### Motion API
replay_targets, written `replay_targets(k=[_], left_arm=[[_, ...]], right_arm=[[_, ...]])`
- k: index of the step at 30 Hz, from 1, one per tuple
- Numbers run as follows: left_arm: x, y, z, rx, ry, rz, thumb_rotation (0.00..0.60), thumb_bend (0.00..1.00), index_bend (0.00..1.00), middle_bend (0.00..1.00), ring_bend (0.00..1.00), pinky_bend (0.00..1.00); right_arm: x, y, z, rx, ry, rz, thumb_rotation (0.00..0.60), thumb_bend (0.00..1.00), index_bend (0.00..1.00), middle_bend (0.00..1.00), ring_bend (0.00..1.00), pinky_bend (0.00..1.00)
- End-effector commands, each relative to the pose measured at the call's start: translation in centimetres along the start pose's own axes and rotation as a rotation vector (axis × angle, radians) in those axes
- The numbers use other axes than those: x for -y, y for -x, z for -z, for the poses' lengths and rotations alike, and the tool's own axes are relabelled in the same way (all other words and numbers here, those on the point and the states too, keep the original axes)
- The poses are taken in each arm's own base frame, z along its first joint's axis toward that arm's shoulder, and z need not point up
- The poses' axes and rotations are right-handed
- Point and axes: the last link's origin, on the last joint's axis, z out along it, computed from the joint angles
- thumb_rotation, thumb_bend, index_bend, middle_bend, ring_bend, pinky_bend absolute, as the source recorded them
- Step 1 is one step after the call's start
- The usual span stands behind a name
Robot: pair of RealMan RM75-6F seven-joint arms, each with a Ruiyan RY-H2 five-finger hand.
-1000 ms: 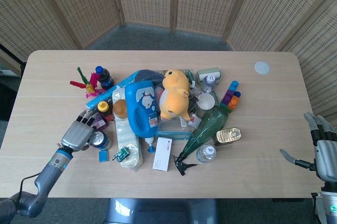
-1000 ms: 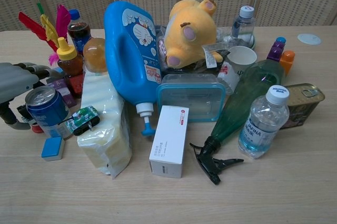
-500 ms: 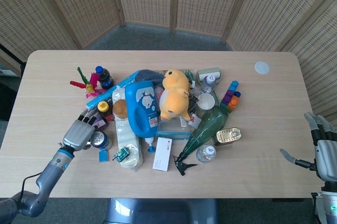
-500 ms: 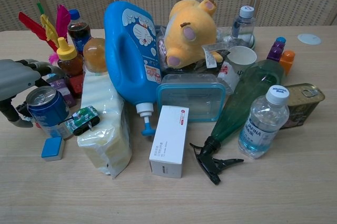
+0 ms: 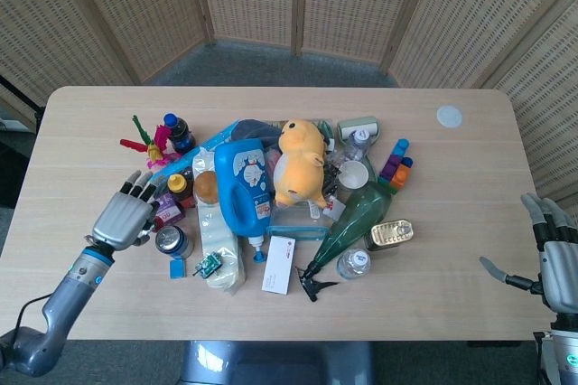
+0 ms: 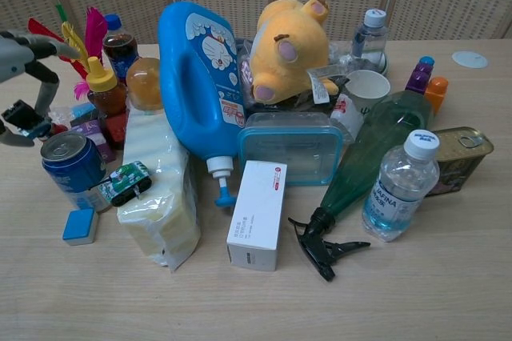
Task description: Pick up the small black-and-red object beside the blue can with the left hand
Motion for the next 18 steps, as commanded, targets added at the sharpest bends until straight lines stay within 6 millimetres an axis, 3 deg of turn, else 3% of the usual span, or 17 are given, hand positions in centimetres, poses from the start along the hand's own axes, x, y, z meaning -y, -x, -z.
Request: replay_targets(k=[1,11,18], left_arm=[[0.8,-3.6,-0.4,-0.083,-0.014,-0.02,0.6,0.0,0.63,0.0,0.0,0.0],[2.5,-11.5,-2.0,-0.238,-0.054,-0.109,0.6,0.0,0.62,0.0,0.0,0.0],[2.6,-15.0,-2.7,-0.294,-0.064,-0.125,0.6,0.0,0.61,0.0,0.0,0.0]], right_arm=[[0.0,0.0,0.0,0.0,-0.001,-0.001,0.344,0.0,0.0,0.0,0.0,0.0],[0.0,-0.1,0.1,-0.003,-0.001,0.005,0.347,0.0,0.0,0.0,0.0,0.0],[0.0,-0.1,0.1,-0.002,-0.002,0.007,0.346,0.0,0.0,0.0,0.0,0.0]])
